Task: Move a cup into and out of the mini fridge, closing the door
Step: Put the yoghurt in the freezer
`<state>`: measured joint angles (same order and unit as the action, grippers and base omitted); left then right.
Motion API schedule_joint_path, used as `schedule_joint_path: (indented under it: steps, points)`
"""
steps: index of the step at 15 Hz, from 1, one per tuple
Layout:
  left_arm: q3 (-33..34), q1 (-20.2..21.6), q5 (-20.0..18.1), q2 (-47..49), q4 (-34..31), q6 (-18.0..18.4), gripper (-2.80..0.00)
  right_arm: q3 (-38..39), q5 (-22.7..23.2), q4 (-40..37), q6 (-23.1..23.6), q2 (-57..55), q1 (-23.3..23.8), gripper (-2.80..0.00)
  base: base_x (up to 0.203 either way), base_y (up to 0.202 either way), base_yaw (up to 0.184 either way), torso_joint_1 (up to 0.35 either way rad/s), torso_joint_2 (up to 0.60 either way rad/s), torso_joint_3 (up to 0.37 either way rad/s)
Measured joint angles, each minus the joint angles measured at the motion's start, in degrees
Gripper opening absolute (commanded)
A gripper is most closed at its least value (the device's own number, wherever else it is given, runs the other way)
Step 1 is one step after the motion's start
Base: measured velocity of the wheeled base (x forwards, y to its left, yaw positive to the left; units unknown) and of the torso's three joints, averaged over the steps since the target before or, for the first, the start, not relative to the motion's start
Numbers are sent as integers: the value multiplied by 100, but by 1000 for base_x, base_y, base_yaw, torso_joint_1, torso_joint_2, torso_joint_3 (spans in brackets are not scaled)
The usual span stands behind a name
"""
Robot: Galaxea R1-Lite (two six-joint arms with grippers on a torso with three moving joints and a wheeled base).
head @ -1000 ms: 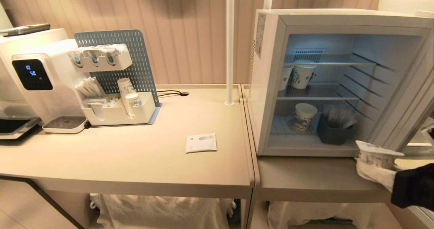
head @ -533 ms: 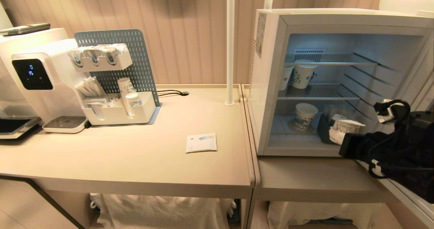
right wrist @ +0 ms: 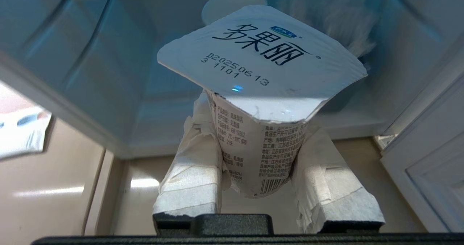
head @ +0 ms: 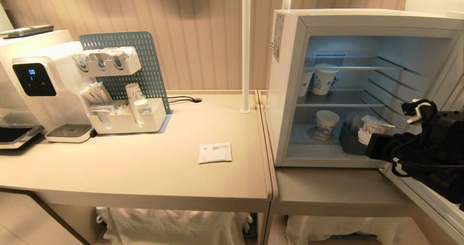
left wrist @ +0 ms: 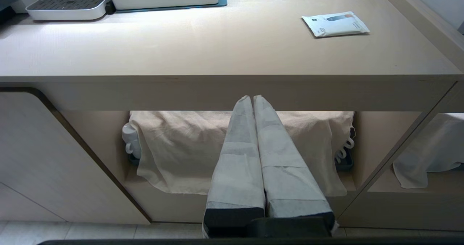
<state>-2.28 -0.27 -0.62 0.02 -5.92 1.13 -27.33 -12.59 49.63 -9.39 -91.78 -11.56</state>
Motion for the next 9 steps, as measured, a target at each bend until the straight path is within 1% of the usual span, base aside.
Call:
schedule_joint_path:
  steps: [5,7,9]
  points:
    - [0,0,2,0,-2,-24,-280,349,-94,73,41,-154,-848,-280,0,0,0,0,0,0]
    - [0,0,7,0,-2,-45,-280,361,-101,271,33,-458,-1009,-280,0,0,0,0,0,0]
    - [0,0,16,0,-2,-74,-280,347,-96,755,61,-954,-1087,-280,0,0,0,0,0,0]
